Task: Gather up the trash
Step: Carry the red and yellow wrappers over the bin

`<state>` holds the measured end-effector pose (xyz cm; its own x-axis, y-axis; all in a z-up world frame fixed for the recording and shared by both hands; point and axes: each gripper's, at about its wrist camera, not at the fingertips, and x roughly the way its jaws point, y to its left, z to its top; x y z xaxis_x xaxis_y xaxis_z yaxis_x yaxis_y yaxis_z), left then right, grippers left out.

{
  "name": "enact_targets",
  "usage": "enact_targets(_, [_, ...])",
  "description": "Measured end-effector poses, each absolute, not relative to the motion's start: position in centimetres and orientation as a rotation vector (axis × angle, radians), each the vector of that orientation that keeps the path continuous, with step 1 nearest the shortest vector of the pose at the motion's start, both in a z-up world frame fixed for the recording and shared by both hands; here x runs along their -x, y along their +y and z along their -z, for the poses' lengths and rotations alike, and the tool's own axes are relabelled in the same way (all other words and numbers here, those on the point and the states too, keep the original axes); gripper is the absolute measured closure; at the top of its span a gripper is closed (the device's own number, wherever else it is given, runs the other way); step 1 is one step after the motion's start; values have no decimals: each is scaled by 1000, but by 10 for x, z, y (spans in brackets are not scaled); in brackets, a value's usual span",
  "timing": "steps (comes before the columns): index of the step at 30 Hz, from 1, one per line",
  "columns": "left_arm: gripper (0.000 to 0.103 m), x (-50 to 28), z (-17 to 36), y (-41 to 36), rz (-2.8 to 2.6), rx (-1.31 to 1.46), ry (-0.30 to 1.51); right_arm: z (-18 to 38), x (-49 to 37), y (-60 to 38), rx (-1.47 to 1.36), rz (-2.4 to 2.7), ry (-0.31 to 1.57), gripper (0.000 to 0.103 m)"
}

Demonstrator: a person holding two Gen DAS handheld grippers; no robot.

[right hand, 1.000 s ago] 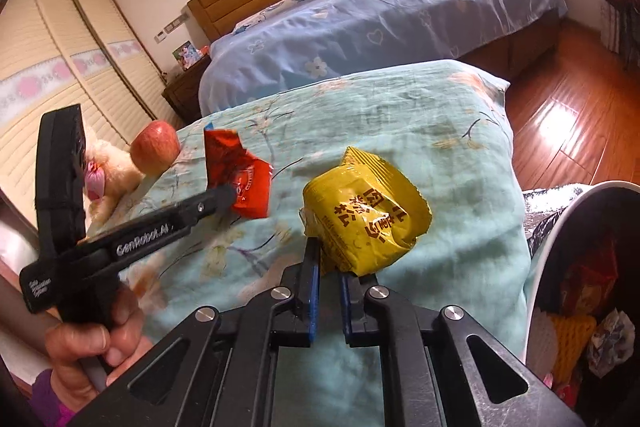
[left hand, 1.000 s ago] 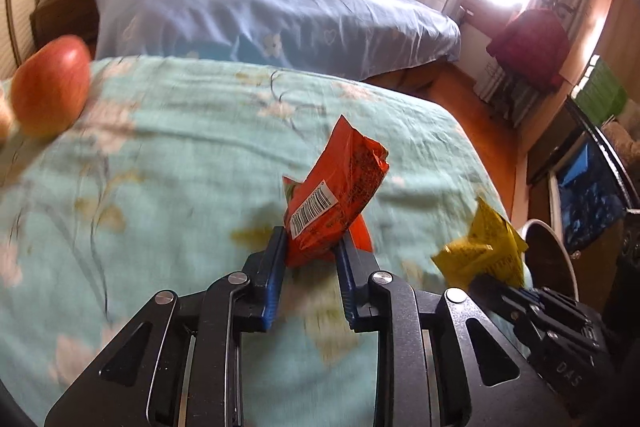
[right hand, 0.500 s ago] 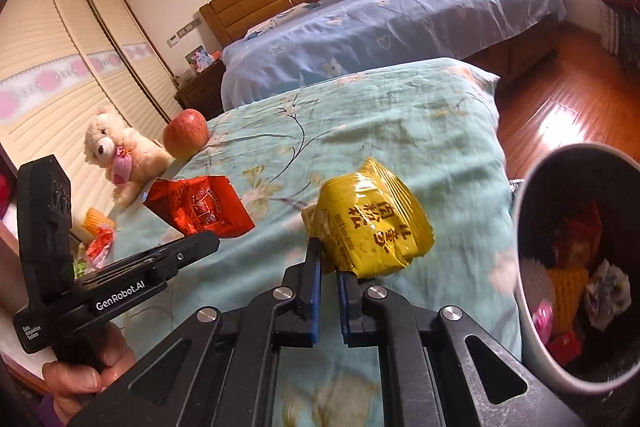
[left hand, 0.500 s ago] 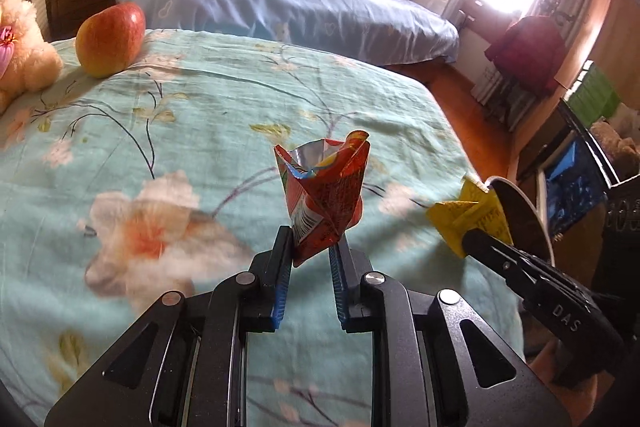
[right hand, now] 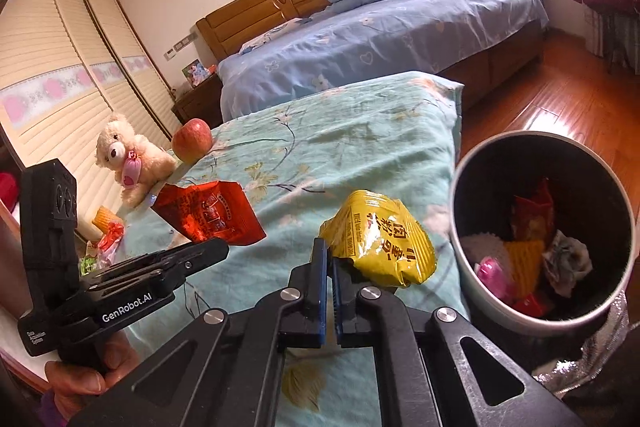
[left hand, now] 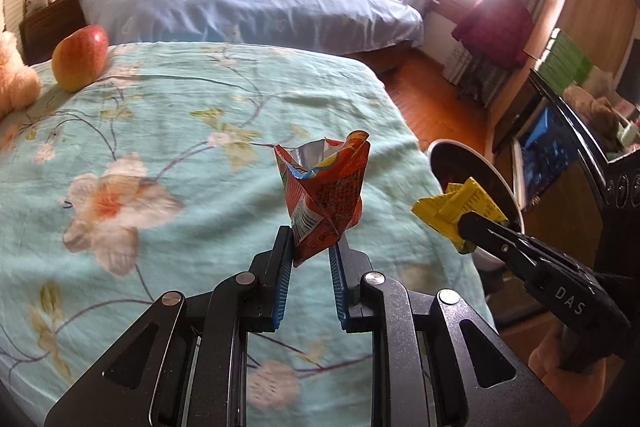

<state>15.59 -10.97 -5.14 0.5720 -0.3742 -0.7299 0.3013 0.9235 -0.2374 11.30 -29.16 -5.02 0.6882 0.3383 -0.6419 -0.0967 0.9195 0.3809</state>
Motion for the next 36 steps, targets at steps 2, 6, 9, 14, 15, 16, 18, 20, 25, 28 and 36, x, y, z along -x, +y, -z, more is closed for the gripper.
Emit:
enact_targets(2, [86,-151,50,-117,411,77,878,51,-108,-296,-334,-238,779,101])
enact_targets(6, [86,-146,49,-128,430,57,878,52,-100,-310,-345,-210,777,101])
enact_targets(9, [86,-143,49,-136,440,43,881,51,-93,-322,-351,-188,770,101])
enact_targets(14, [86,-140,50,-149,456,23,891,49,-86,-337,-358,-157,759,101])
enact_targets(15, [86,-140,50,-153,463,17,892,49,-85,-340,-360,-151,758,101])
enact_targets(16, [86,-139,50,-154,465,13,893,49,-84,-343,-363,-145,757,101])
enact_targets(18, [86,-138,50,-161,477,4,896,49,-83,-349,-367,-136,755,101])
enact_targets(20, [86,-137,50,-167,487,-4,896,49,-82,-353,-369,-126,754,101])
enact_targets(25, [86,-134,47,-186,519,-36,889,48,-81,-362,-370,-109,752,101])
enact_targets(28, [86,-134,47,-195,533,-48,890,48,-82,-368,-371,-101,750,101])
enact_targets(36, [86,-138,47,-213,554,-78,888,48,-84,-379,-372,-80,747,101])
